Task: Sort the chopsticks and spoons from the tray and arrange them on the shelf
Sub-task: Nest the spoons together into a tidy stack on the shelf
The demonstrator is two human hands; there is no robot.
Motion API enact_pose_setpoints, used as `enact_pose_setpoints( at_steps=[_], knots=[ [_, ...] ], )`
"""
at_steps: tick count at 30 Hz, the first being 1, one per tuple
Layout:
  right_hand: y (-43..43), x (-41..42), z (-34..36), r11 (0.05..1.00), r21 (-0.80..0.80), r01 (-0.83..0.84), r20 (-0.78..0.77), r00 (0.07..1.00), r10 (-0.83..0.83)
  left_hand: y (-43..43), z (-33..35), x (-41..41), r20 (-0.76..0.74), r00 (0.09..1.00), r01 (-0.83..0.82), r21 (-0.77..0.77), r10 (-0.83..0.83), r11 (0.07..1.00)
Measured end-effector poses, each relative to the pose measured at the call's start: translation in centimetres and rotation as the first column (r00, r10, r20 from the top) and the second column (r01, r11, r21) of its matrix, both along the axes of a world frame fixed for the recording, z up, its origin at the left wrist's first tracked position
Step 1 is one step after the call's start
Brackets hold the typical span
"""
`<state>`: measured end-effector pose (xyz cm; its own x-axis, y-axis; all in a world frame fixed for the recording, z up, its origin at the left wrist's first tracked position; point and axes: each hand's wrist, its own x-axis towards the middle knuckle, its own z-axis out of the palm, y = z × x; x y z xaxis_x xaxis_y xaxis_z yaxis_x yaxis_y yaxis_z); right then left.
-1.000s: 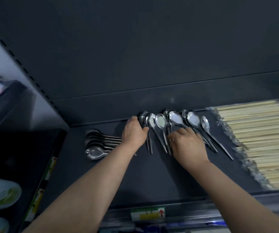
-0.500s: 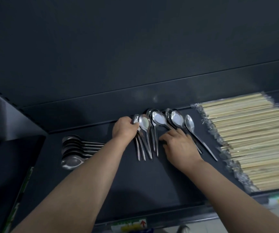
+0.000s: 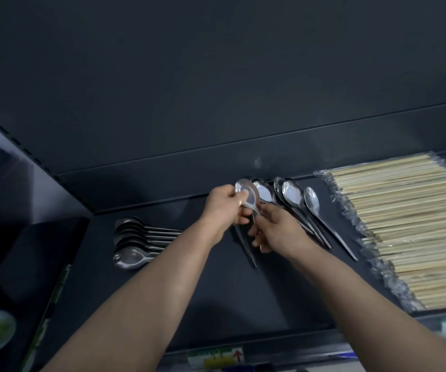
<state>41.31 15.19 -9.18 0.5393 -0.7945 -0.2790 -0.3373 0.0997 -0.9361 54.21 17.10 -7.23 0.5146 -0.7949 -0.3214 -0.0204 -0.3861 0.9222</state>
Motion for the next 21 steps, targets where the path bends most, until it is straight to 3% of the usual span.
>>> enact_pose_setpoints(
  at_steps=[2,4,5,7,9,16,19,21],
  knots=[
    [-0.5,-0.6,-0.7,0.992,-0.082,0.099,-0.045,0.994,-0.103,-0.2,-0.6,0.5,0.256,0.963,-0.087,0.011,0.081,0.996],
    [-0.9,-1.7,-1.2,0.974,-0.171,0.145,-0.106,0.981,-0.165,-0.1,-1.3,1.6,0.573,0.816,-0.17,0.108,0.078,0.98],
    [-1.0,-2.1,-1.3,0.972,-0.177,0.157,-0.11,0.978,-0.178,0.0,-1.5,1.9,0.634,0.773,-0.172,0.18,0.019,0.968],
    [-1.0,-2.7,-1.3,0.976,-0.153,0.155,-0.106,0.979,-0.172,0.1,-2.1,2.1,0.634,0.764,-0.121,0.322,-0.119,0.939],
    [-0.9,-3.0,-1.4,0.984,-0.092,0.154,-0.09,0.983,-0.162,0.1,-2.6,2.0,0.608,0.775,-0.073,0.359,-0.174,0.931],
    [-0.3,-3.2,-0.8,0.981,0.114,0.158,0.047,0.985,-0.164,0.7,-1.3,-0.6,0.35,0.933,0.103,-0.03,-0.086,0.994],
    [0.7,-2.4,0.2,0.974,0.226,0.031,0.129,0.99,-0.062,1.3,-1.0,-0.9,0.33,0.943,0.004,-0.144,0.044,0.99],
    [1.3,-1.8,0.6,0.977,0.21,-0.03,0.119,0.993,0.005,2.3,-1.2,-0.4,0.369,0.919,-0.08,-0.17,0.139,0.982]
  ],
)
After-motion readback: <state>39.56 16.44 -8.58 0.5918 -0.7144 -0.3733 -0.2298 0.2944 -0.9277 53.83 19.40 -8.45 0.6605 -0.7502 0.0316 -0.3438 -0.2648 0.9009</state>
